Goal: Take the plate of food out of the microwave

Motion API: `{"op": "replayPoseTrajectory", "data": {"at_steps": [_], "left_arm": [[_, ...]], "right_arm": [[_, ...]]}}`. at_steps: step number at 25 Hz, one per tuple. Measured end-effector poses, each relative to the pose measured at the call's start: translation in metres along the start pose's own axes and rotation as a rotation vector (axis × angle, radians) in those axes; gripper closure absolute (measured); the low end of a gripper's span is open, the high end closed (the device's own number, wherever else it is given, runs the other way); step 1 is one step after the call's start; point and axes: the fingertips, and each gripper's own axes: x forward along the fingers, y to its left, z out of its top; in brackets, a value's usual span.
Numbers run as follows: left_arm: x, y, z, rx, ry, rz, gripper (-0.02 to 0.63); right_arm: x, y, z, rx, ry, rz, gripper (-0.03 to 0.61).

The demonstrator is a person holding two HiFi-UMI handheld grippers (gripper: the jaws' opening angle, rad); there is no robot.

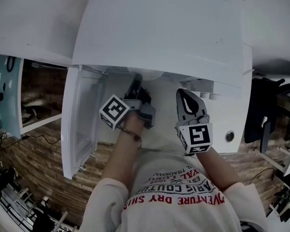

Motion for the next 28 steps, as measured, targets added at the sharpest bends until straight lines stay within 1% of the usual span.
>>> {"op": "replayPoseTrajectory", "data": {"at_steps": [5,10,13,17,24,28], "left_arm": [[-0.011,-0.001,-0.003,-0.039,0.004,-0.028,0.600],[-0.034,-0.006,-0.006,-0.041,0.016,-0.057,0.600],[-0.053,-0.011,-0.008,-0.042,0.024,-0.090,0.600],[-0.082,-0.030,-0.013,-0.048,0.033,-0.149,0.600],[-0.137,-0.052,-0.025,-0.064,0.049,-0.196,0.600],[-0.163,-0.072,-0.029,-0.065,0.054,-0.238,0.600]], "right_arm": [[-0.006,0.004,0.000,-0.007,-0.003,-0.001,0.575],[-0.016,0.007,0.005,-0.017,-0.023,-0.015,0.575],[-0.024,0.011,0.008,-0.023,-0.035,-0.020,0.575],[-0.038,0.021,0.009,-0.032,-0.054,-0.027,0.575],[-0.069,0.038,0.014,-0.032,-0.100,-0.038,0.575],[-0.085,0.046,0.026,-0.026,-0.148,-0.045,0.575]]}}
